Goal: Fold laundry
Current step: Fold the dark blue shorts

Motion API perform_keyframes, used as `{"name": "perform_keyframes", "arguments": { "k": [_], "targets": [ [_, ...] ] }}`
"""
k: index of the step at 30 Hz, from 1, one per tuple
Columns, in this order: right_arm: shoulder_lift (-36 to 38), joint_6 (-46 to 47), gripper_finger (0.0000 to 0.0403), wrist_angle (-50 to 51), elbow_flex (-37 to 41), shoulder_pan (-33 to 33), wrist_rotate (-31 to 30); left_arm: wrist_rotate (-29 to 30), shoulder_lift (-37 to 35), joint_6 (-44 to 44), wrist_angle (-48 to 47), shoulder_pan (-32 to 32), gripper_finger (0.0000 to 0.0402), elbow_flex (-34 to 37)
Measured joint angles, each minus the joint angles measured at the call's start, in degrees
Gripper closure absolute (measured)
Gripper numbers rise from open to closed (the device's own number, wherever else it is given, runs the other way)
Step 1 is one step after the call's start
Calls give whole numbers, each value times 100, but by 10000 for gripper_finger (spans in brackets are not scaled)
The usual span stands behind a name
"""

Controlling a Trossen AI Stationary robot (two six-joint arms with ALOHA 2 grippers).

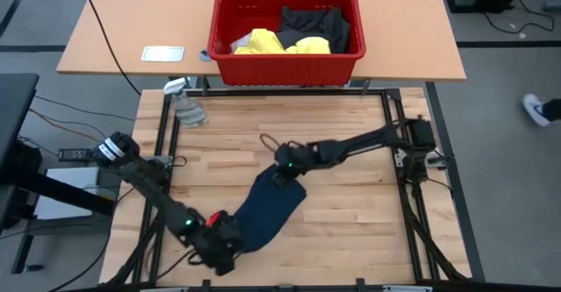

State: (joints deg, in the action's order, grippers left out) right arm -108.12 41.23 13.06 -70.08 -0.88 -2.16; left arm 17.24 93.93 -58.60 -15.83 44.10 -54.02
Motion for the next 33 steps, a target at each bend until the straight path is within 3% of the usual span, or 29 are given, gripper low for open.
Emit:
{"name": "perform_keyframes", "arguments": {
  "k": [2,5,10,15,21,28,33],
  "targets": [
    [334,83,278,439,-2,26,-119,17,-42,154,-149,-306,244,-132],
    [839,1272,277,1365,16,-94,-368,303,-409,474,-461,-733,244,-378],
    [1387,2695,272,1535,609,-649,-853,393,-1025,879,-843,-1617,243,-489],
    [1562,3929,253,1073,1302,-1190,-1070,-626,-965,1317,-1080,-2665,239,-487],
    [1543,5055,207,-85,1991,-1760,-1325,-1175,-566,1940,-1152,-3671,193,-485],
    [1541,6546,135,-112,2237,-2203,-2218,-2468,-19,3012,-1074,-4772,124,-485],
    [1513,7187,103,-143,2253,-2230,-2437,-3347,476,3488,-1028,-5346,114,-485]
  ]
}}
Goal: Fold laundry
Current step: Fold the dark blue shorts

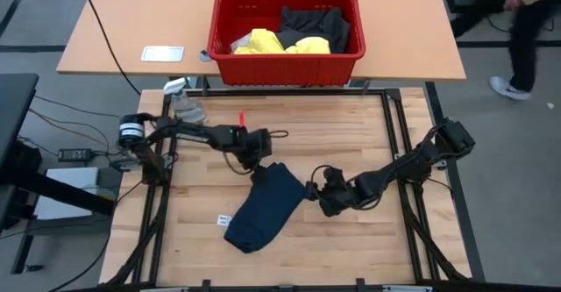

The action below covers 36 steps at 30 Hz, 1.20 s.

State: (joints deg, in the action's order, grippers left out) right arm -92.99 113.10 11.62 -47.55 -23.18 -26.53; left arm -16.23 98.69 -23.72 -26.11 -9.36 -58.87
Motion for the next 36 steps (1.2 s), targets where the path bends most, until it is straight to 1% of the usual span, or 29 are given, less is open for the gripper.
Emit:
{"name": "perform_keyframes", "arguments": {
  "k": [3,6,8,11,16,19,22,25,29,30,31,36],
  "targets": [
    [-224,274,101,-118,-50,68,107,-519,252,216,65,-177,117,2],
    [-671,412,103,-283,-252,102,349,-804,429,256,210,-222,127,0],
    [-964,459,105,-299,-428,108,383,-871,532,363,273,-217,137,-3],
    [-1274,529,109,-320,-663,130,270,-898,647,449,317,-217,160,-15],
    [-1549,505,135,-327,-918,299,182,-889,725,625,487,-221,220,-6],
    [-1631,356,171,-368,-970,480,274,-874,746,640,764,-213,261,4],
    [-1635,135,219,-320,-968,698,398,-758,761,666,962,-205,297,7],
    [-1643,-223,278,-301,-966,944,539,-519,761,806,1052,-200,326,7],
    [-1645,-909,373,-281,-957,1163,704,-431,763,985,1212,-205,374,7],
    [-1623,-1106,385,-281,-955,1195,729,-431,763,985,1238,-206,385,7],
    [-1605,-1267,388,-269,-953,1221,747,-433,763,985,1274,-207,391,7],
    [-1292,-2073,392,176,-924,1318,659,-430,542,1141,1381,-207,394,7]
  ]
}}
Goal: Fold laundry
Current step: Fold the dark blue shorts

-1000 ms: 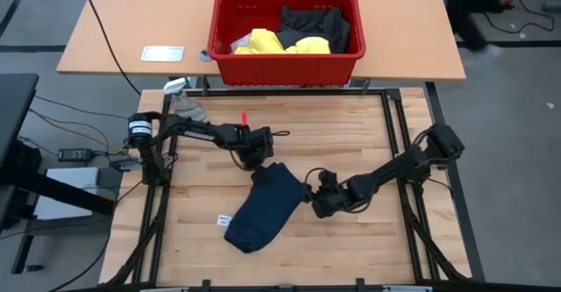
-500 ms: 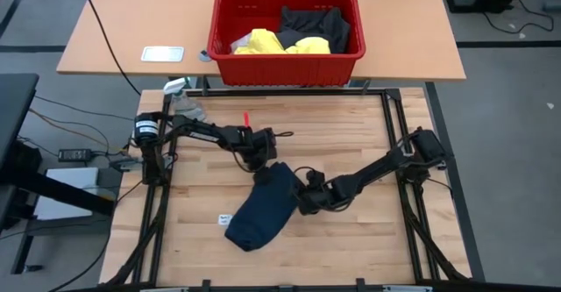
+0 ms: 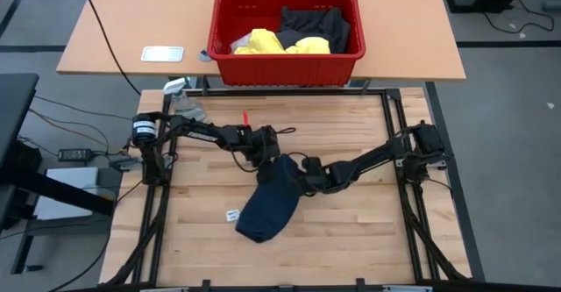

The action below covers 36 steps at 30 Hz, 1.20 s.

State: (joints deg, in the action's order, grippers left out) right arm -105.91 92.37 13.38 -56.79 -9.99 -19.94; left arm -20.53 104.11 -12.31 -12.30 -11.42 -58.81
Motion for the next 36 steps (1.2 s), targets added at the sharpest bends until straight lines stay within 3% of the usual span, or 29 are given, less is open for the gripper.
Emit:
{"name": "perform_keyframes", "arguments": {
  "k": [4,10,16,22,26,30,36],
  "targets": [
    [590,-531,393,647,1,32,-338,33,-476,129,32,-18,395,0],
    [1770,-2124,393,1299,-5,13,-1561,261,-1439,341,462,-163,396,0],
    [2885,-4706,393,899,-10,-8,-2573,290,-2441,1058,1431,-171,396,-4],
    [3549,-6390,393,234,-20,-183,-2861,452,-3013,1231,1969,102,396,-8],
    [3497,-6421,393,230,-22,-370,-2311,672,-2970,1338,1339,588,397,-11],
    [2900,-5581,393,346,-22,-756,-1536,1279,-2597,1297,473,1432,397,90],
    [1496,-3860,393,-68,-20,-1665,-750,2014,-1931,-399,515,2711,397,736]
  ]
}}
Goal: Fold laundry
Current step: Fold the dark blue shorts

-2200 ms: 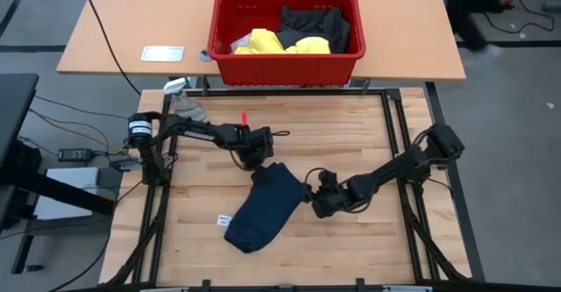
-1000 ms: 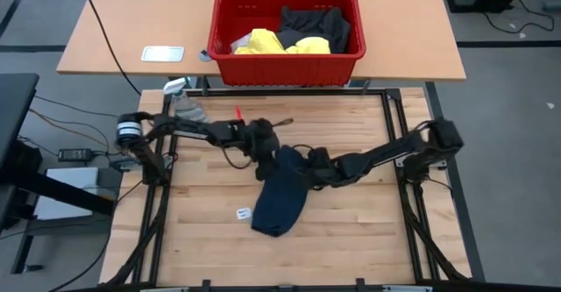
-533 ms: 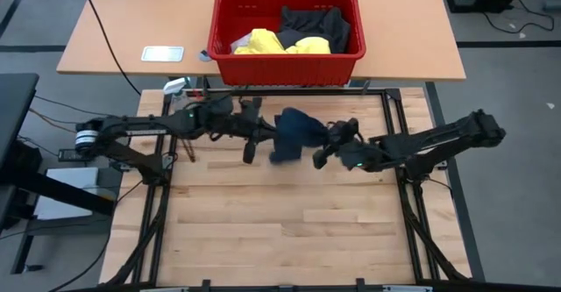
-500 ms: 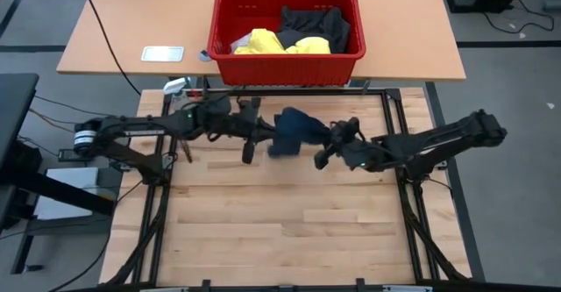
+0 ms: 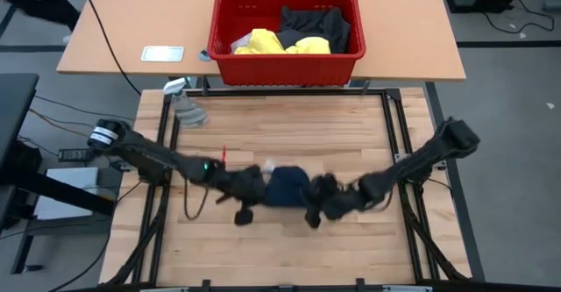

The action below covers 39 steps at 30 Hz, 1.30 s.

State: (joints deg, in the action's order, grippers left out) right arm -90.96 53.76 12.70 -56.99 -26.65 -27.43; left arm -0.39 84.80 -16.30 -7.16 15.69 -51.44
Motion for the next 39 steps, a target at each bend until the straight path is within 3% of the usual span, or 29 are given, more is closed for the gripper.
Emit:
{"name": "perform_keyframes", "arguments": {
  "k": [3,7,18,22,27,33,39],
  "targets": [
    [-495,717,393,-429,0,-383,15,223,244,-833,17,378,397,103],
    [-722,1052,393,-421,0,-451,4,475,331,-1254,79,450,392,98],
    [-309,921,393,536,-2,768,63,613,361,-1531,414,-587,389,73],
    [-413,821,389,644,156,1255,625,611,686,-1413,207,-915,389,103],
    [-507,1101,317,640,332,1569,1362,459,984,-1446,259,-1210,384,112],
    [-175,1049,226,571,265,1669,1294,375,824,-1468,204,-1361,343,120],
    [38,646,200,116,251,1648,1487,243,435,-1841,-59,-1404,283,117]
  ]
}}
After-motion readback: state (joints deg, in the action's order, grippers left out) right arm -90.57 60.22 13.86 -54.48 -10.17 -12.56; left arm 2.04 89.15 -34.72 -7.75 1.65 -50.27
